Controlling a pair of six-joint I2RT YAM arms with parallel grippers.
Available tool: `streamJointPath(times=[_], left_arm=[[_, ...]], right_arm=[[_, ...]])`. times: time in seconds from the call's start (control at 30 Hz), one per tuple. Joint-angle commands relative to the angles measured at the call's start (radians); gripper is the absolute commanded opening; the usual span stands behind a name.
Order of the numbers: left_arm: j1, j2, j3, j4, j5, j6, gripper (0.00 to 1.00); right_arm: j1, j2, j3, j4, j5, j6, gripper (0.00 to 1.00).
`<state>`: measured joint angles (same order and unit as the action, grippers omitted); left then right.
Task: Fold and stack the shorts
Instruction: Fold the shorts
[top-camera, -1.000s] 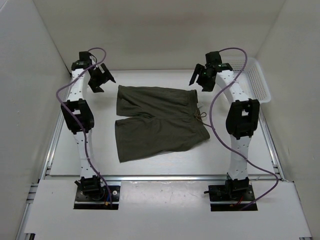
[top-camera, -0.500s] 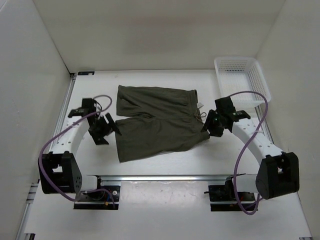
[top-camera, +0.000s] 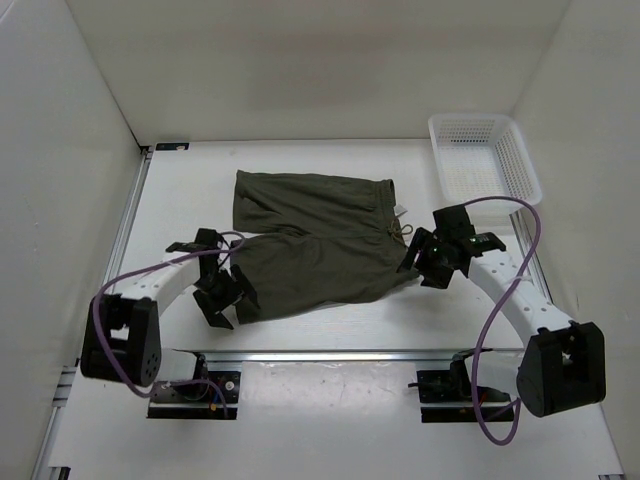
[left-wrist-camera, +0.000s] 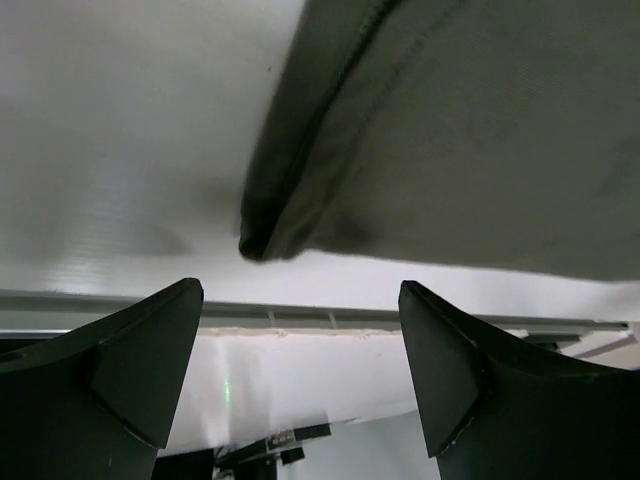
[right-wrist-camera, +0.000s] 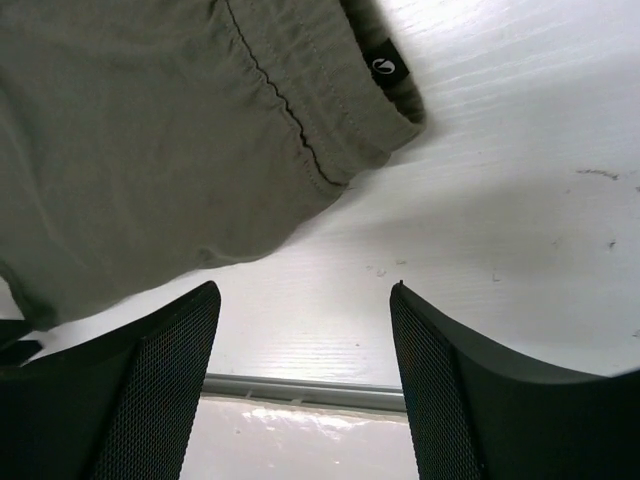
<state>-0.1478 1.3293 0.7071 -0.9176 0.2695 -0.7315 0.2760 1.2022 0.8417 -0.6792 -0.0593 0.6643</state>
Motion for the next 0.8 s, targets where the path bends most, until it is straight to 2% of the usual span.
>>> streamJointPath(times=[0.0,0.1,0.17,0.23,0.27,0.37,0.67,0.77], left_arm=[[-0.044,0.051,0.015,0.068,-0.035,-0.045,0.91],[-0.065,0.106,0.015,0.077,-0.05,-0.054,0.86],[-0.075,0.13,0.029,0.077,-0.076,-0.054,0.63],[-0.075,0.14,0.052,0.077,-0.095,-0.054,0.31],[-0.075,0.14,0.072,0.077,-0.104,-0.054,0.11],[-0.075,0.099,0.113,0.066,-0.104,-0.054,0.1],[-0.075,0.044,0.166,0.016,-0.159,-0.063,0.1],[-0.075,0.053,0.166,0.006,-0.159,-0.063,0.1]], right_arm=[[-0.001,0.005,-0.021,0.024,-0.045,0.046,0.74],[-0.011,-0.007,-0.075,0.075,-0.074,0.066,0.73],[-0.046,-0.007,-0.101,0.084,-0.083,0.081,0.69],[-0.093,-0.007,-0.15,0.13,-0.099,0.09,0.66],[-0.113,-0.007,-0.165,0.145,-0.131,0.09,0.64],[-0.172,0.003,-0.203,0.204,-0.174,0.09,0.61],[-0.153,0.183,-0.173,0.343,-0.201,0.069,0.57],[-0.144,0.25,-0.138,0.375,-0.156,0.06,0.54]])
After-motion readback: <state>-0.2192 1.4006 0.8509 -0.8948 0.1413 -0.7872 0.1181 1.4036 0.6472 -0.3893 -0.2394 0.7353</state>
